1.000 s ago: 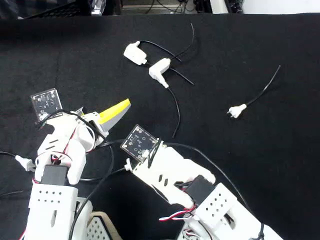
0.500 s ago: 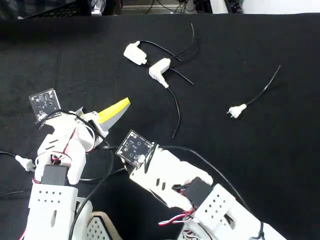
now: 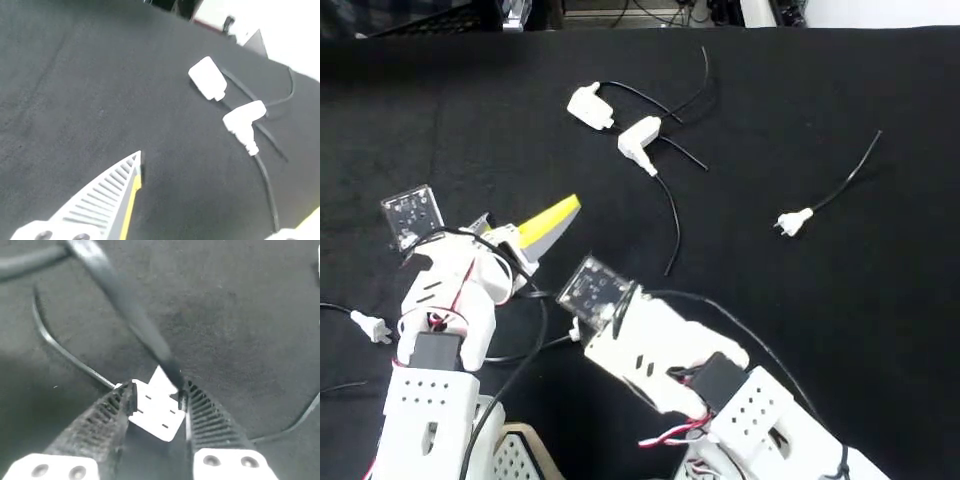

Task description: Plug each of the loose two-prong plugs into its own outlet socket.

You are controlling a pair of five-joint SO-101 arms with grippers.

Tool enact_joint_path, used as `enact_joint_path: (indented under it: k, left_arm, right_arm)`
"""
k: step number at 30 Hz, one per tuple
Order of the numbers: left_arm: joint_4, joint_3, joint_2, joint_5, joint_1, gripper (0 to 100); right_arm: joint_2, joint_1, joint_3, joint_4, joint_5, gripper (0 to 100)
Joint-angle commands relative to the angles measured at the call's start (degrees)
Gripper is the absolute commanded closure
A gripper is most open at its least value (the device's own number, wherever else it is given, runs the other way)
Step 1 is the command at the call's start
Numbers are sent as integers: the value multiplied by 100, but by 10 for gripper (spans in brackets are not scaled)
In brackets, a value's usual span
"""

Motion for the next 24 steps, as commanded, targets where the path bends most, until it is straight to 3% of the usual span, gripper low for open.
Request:
enact_joint_path:
  k: [1, 8, 13, 19, 24]
  left_arm:
    - [-264, -48, -97, 440, 22, 478]
    - [-255, -40, -273, 747, 57, 478]
    - [-53, 215, -1257, 756, 31, 478]
    - [-88, 681, -2259, 712, 31, 478]
    - [-193, 629, -2022, 703, 22, 479]
  right_arm:
    - [-84, 237, -312, -53, -97, 857]
    - [-84, 404, -180, -299, -97, 862]
    - [-84, 422, -180, -281, -79, 968]
    - [-84, 378, -180, -246, -97, 884]
    - [-84, 132, -198, -141, -70, 882]
